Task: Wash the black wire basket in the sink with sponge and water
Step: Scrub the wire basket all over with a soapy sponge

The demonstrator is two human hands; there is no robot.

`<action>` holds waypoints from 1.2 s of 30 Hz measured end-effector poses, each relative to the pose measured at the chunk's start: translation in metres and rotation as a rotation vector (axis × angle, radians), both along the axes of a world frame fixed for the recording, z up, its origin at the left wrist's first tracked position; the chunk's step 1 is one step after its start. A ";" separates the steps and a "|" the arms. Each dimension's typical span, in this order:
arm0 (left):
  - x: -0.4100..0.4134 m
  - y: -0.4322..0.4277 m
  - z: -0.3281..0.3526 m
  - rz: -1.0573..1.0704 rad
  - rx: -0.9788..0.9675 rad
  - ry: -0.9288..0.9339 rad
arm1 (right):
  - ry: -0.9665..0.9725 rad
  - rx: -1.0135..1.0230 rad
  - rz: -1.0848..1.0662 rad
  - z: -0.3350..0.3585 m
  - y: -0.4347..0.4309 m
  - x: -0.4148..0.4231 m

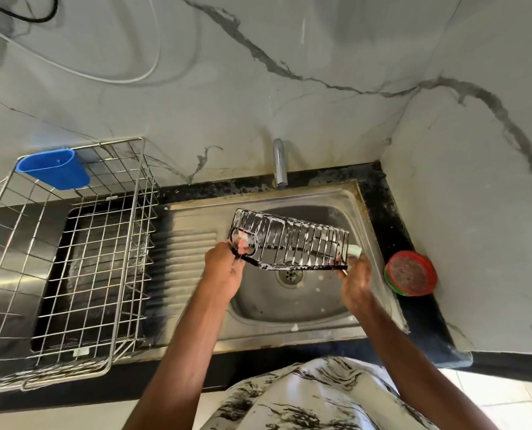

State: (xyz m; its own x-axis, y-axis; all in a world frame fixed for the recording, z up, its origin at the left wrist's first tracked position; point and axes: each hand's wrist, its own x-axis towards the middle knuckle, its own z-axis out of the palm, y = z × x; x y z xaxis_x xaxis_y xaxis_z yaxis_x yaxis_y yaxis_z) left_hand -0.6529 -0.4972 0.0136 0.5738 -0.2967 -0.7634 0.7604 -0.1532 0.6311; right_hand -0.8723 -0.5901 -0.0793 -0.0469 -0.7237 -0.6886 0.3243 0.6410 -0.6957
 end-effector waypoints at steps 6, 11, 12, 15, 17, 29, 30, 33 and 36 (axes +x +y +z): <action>-0.009 0.005 -0.010 -0.237 0.177 -0.222 | -0.032 -0.241 0.069 0.006 0.000 -0.009; -0.005 0.008 -0.015 -0.241 0.161 -0.249 | 0.039 -0.591 0.099 0.017 -0.003 -0.009; -0.004 0.008 -0.015 -0.224 0.148 -0.256 | 0.059 -0.616 0.109 0.016 -0.006 -0.009; -0.008 0.009 -0.014 -0.286 0.139 -0.293 | 0.033 -0.621 0.110 0.030 -0.006 -0.006; -0.015 0.011 -0.014 -0.353 0.201 -0.362 | 0.053 -0.638 0.134 0.033 -0.008 -0.005; -0.040 0.024 -0.003 -0.125 -0.014 -0.582 | 0.128 -0.507 0.226 0.039 -0.022 -0.004; -0.041 0.024 -0.001 -0.107 -0.029 -0.593 | 0.104 -0.488 0.246 0.042 -0.023 -0.006; -0.039 0.023 0.004 -0.056 -0.055 -0.571 | 0.030 -0.345 0.325 0.045 -0.036 -0.015; -0.035 0.026 0.002 -0.056 -0.054 -0.556 | 0.324 -0.433 0.382 0.038 -0.055 -0.031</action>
State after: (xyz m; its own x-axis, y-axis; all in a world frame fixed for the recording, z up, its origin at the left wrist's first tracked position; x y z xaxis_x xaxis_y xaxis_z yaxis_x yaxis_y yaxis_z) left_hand -0.6876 -0.4715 0.0158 0.8679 -0.3684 -0.3330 0.3025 -0.1397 0.9429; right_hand -0.9038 -0.6454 -0.0417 0.1120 -0.9387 -0.3261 -0.1391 0.3101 -0.9405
